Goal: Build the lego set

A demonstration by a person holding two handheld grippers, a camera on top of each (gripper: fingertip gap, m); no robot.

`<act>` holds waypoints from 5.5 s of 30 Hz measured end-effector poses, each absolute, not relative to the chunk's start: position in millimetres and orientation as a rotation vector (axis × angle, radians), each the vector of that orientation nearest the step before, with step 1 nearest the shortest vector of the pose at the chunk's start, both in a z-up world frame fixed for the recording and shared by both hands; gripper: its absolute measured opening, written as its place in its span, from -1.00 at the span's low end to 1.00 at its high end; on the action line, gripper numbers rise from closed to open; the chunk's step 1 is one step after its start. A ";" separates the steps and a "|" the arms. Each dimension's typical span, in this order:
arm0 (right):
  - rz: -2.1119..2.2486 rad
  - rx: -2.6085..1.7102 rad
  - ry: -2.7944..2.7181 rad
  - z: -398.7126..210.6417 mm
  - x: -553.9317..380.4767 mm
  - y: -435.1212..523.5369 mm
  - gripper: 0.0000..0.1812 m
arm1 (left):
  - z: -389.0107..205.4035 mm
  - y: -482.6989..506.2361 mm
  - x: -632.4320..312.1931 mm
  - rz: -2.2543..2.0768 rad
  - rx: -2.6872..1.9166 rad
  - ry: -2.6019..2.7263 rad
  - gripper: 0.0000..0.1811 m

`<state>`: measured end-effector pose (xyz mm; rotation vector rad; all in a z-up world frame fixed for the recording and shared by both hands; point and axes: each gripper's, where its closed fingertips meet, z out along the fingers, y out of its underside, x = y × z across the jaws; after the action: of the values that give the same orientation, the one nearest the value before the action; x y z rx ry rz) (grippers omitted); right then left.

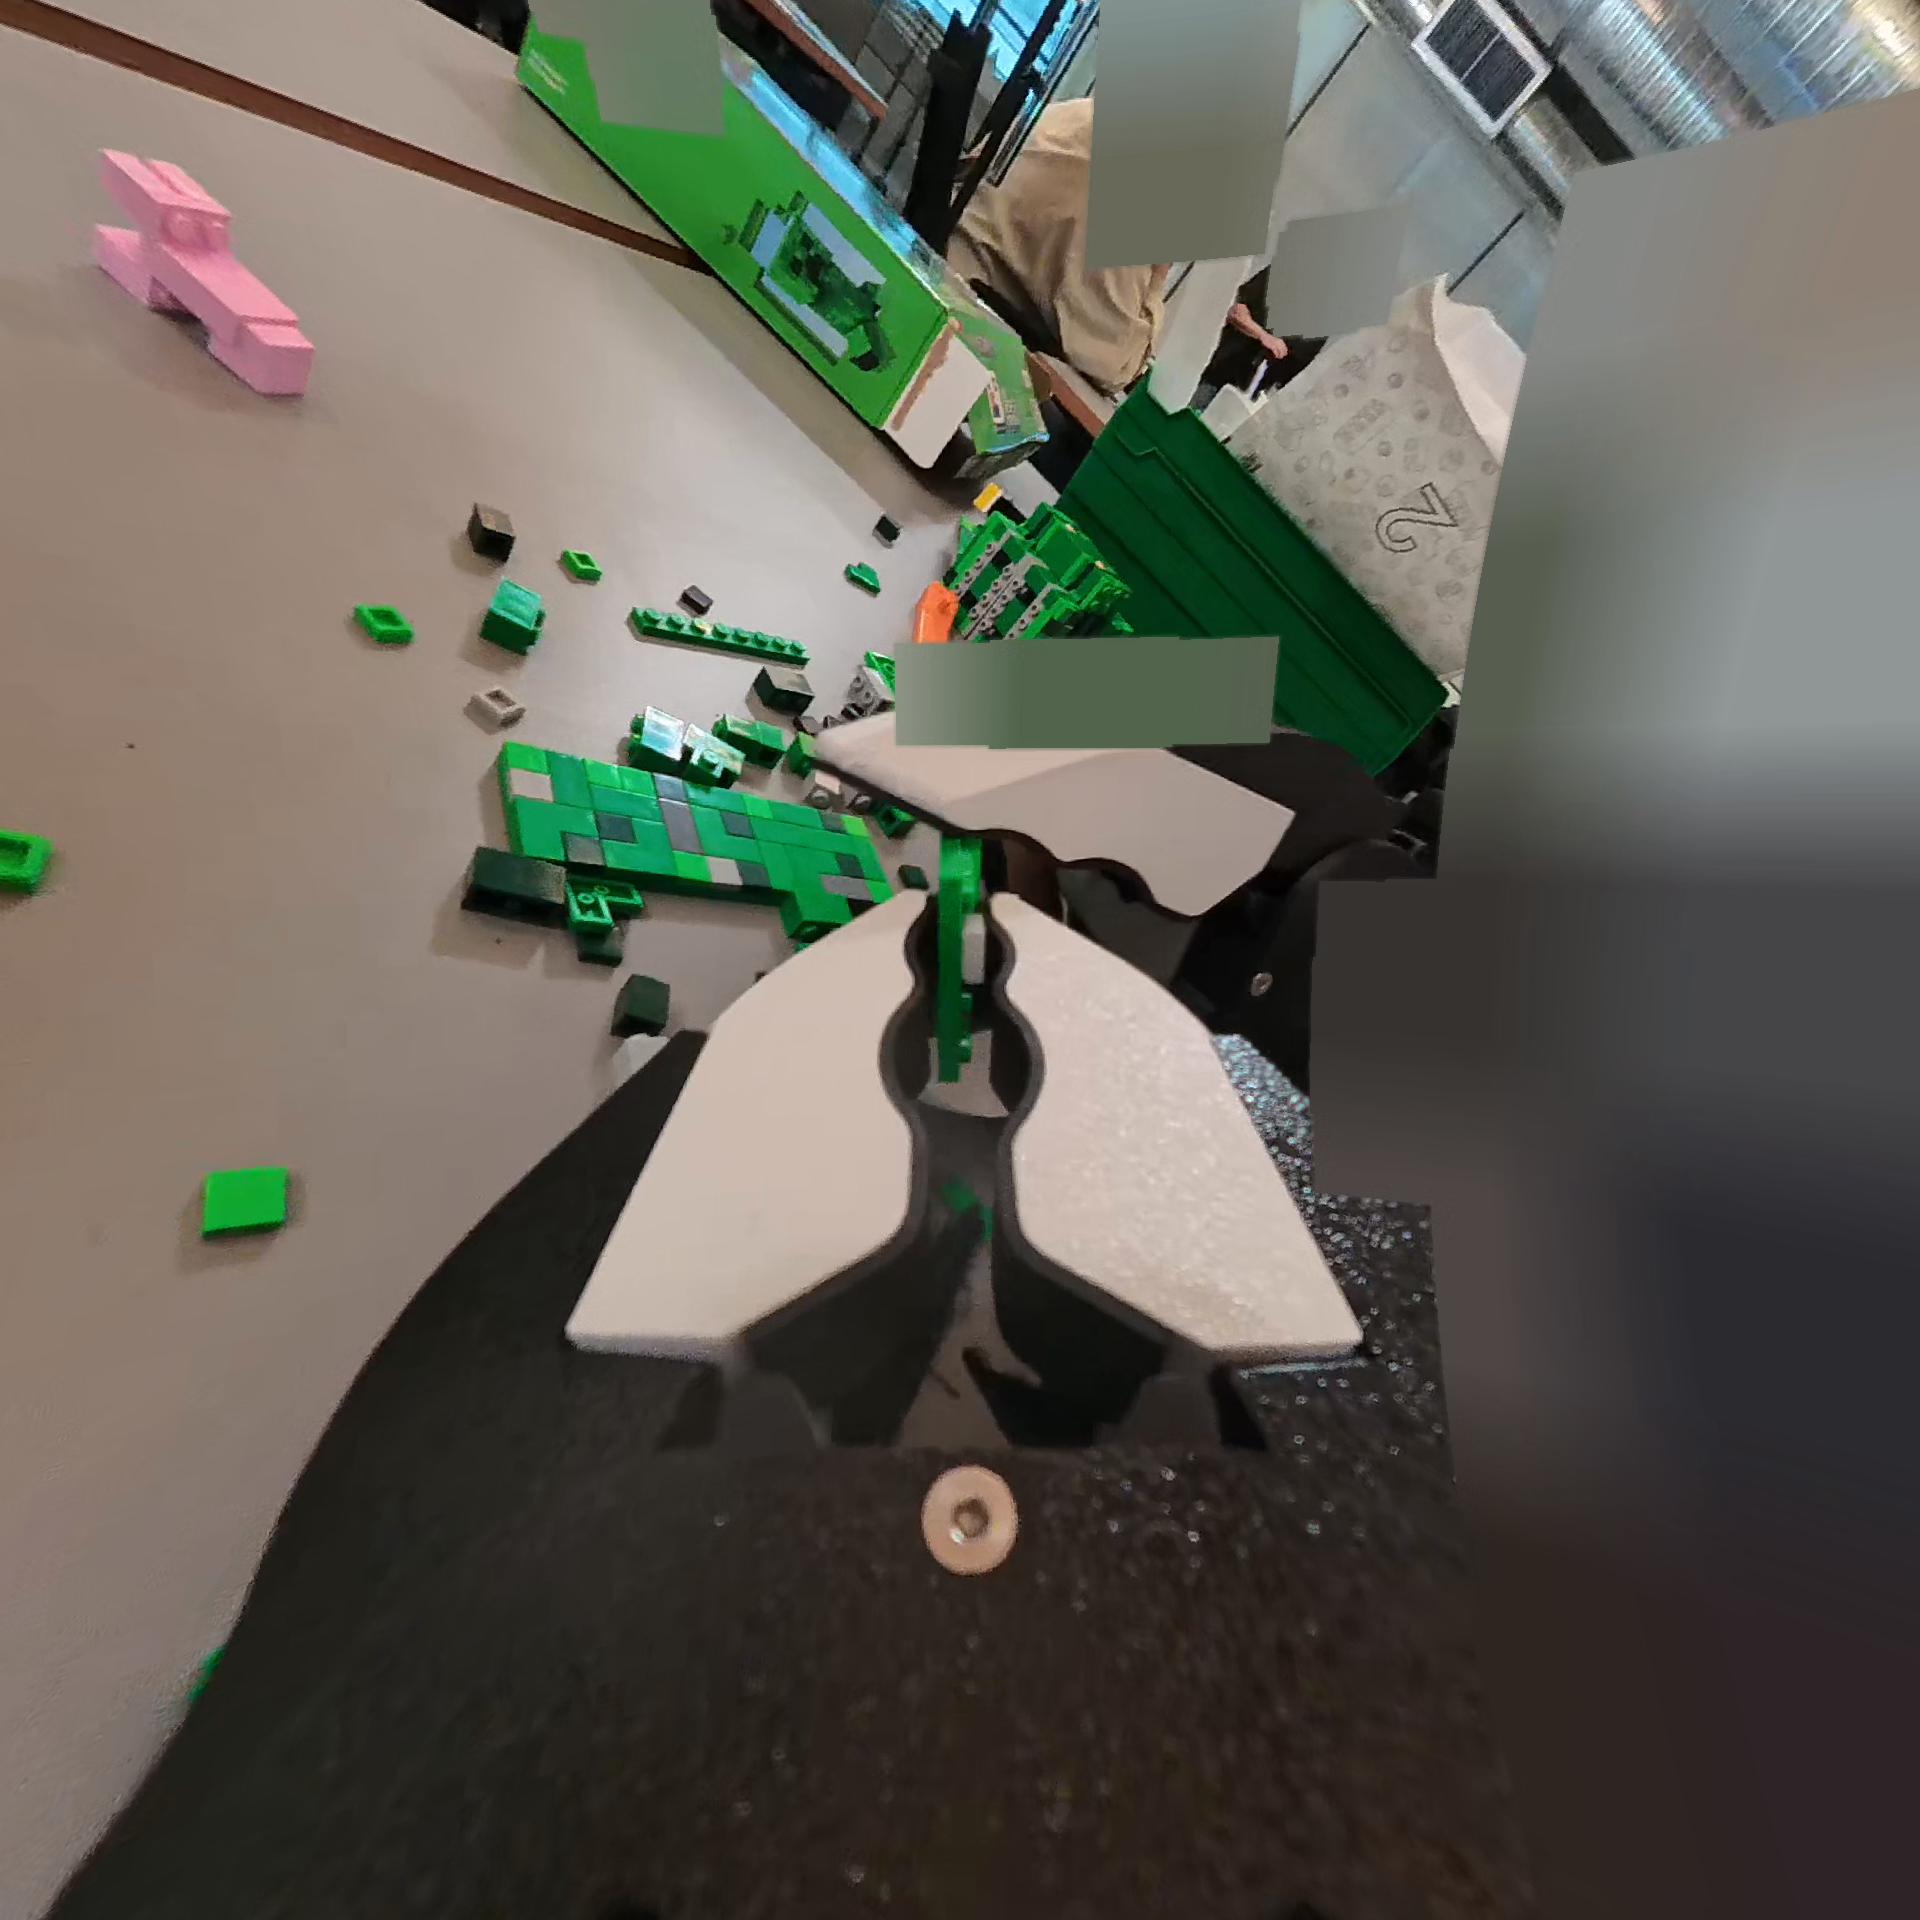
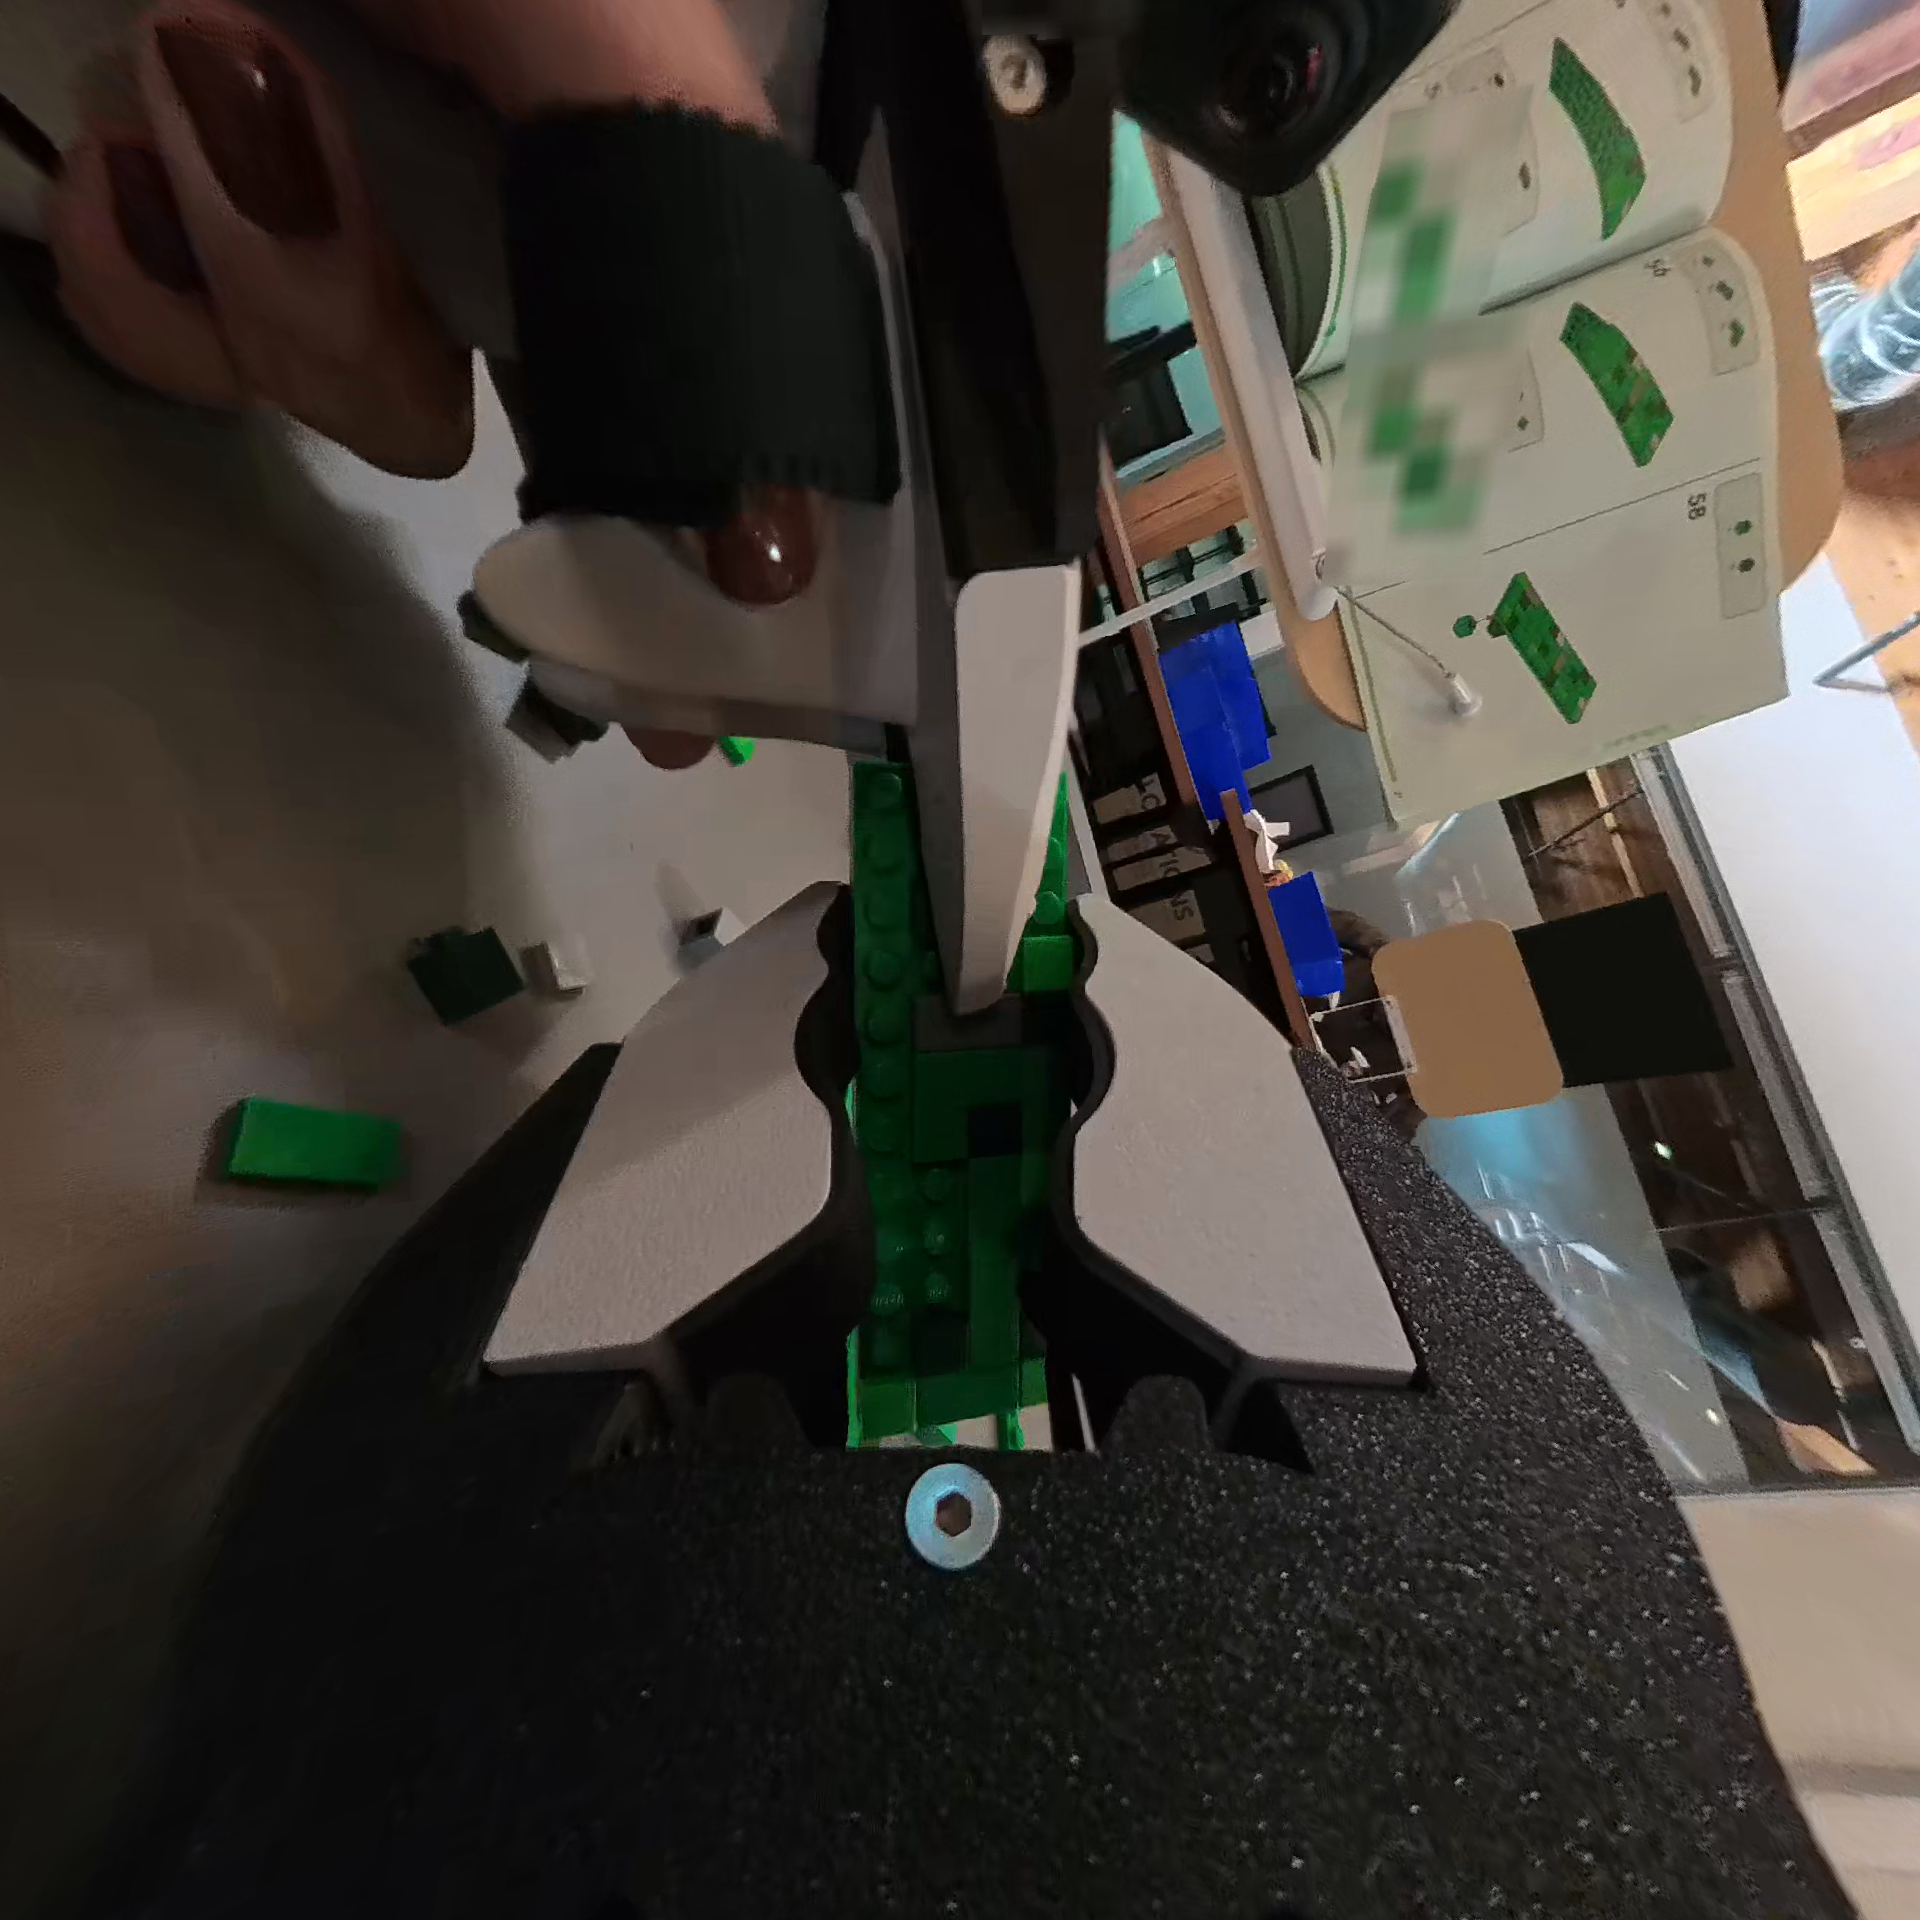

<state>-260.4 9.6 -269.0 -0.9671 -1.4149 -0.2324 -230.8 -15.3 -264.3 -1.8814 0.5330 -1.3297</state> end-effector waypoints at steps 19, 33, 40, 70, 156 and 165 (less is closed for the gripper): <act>-0.309 -1.064 -1.432 -281.4 -259.3 20.4 -0.54 | -271.1 -18.3 -225.6 -1.233 -1.937 0.583 -0.94; -0.709 -0.964 -1.459 -281.2 -249.9 34.4 -0.56 | -277.6 -12.9 -225.0 -1.366 -2.009 0.357 -0.91; -0.601 -1.021 -1.453 -284.5 -251.2 32.6 -0.57 | -278.7 -12.8 -224.7 -1.245 -2.007 0.434 -0.93; -0.877 -0.858 -1.383 -265.1 -250.7 40.3 -0.58 | -268.5 -9.9 -225.8 -1.423 -1.933 0.293 -0.90; -0.449 -1.029 -1.607 -295.2 -251.4 28.3 -0.58 | -281.8 -23.9 -226.8 -1.284 -2.012 0.579 -0.94; -0.770 -0.852 -1.476 -271.3 -249.7 35.9 -0.59 | -273.3 -21.3 -230.0 -1.479 -1.982 0.393 -0.91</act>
<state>-249.7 35.9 -271.3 -0.8521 -1.4764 -0.7705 -230.0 -21.3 -273.3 -1.9817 0.3929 -1.4787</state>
